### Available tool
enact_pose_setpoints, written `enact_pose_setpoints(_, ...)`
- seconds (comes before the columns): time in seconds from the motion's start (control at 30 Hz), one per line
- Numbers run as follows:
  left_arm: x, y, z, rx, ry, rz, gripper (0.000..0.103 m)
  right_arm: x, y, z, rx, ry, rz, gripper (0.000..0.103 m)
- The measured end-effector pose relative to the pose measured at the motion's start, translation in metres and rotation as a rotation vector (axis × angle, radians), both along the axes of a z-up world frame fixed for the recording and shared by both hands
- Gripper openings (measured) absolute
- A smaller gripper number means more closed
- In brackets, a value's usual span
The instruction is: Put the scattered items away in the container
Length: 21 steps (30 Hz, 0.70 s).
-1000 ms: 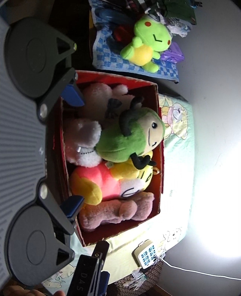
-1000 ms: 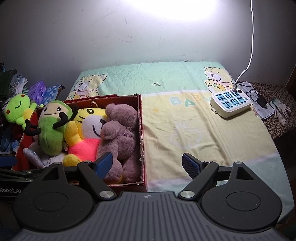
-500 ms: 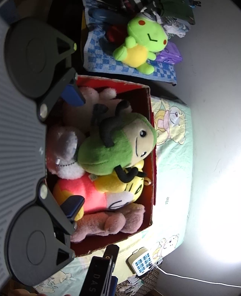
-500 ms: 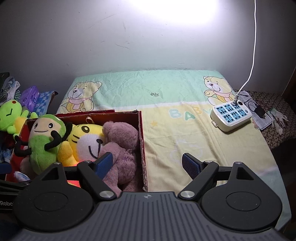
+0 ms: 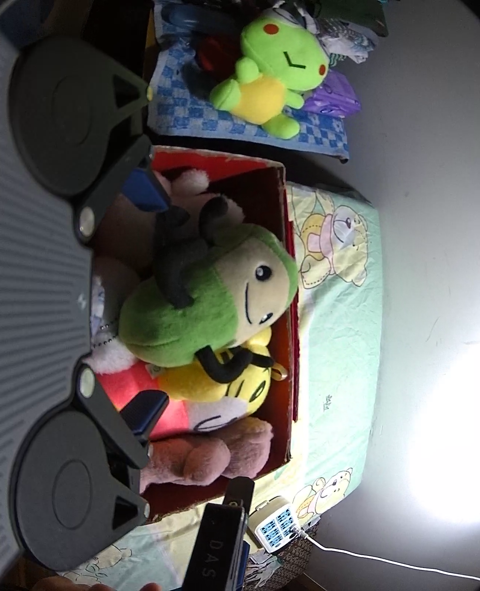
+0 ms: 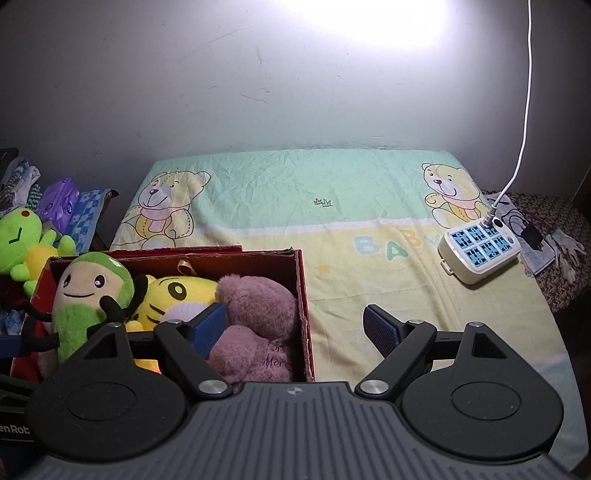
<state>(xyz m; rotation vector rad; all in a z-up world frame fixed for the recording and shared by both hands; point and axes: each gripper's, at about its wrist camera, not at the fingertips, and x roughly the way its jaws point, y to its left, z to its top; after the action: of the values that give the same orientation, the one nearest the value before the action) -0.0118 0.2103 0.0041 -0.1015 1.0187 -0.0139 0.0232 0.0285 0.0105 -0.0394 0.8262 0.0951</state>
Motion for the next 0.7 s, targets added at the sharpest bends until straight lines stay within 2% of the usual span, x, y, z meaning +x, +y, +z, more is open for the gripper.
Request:
enact_pose_setpoints(0.17, 0.001, 0.007, -0.009, -0.011, 0.034, 0.011, 0.102, 0.003, 0.001, -0.006, 0.033, 0.027, 0.023, 0.077)
enact_pose_setpoints(0.33, 0.001, 0.008, -0.003, -0.028, 0.029, 0.009, 0.102, 0.002, -0.001, -0.008, 0.123, 0.048, 0.078, 0.069)
enact_pose_setpoints(0.4, 0.002, 0.007, -0.001, -0.023, 0.028, 0.012, 0.102, 0.001, -0.003, -0.008, 0.14, 0.047, 0.083, 0.059)
enact_pose_setpoints(0.47, 0.002, 0.004, 0.0, 0.004, 0.022, 0.017, 0.102, 0.001, -0.003, -0.008, 0.153, 0.048, 0.096, 0.053)
enact_pose_setpoints(0.7, 0.002, -0.002, -0.004, 0.044, 0.028, 0.051, 0.102, -0.006, 0.006, -0.008, 0.105, 0.033, 0.088, 0.054)
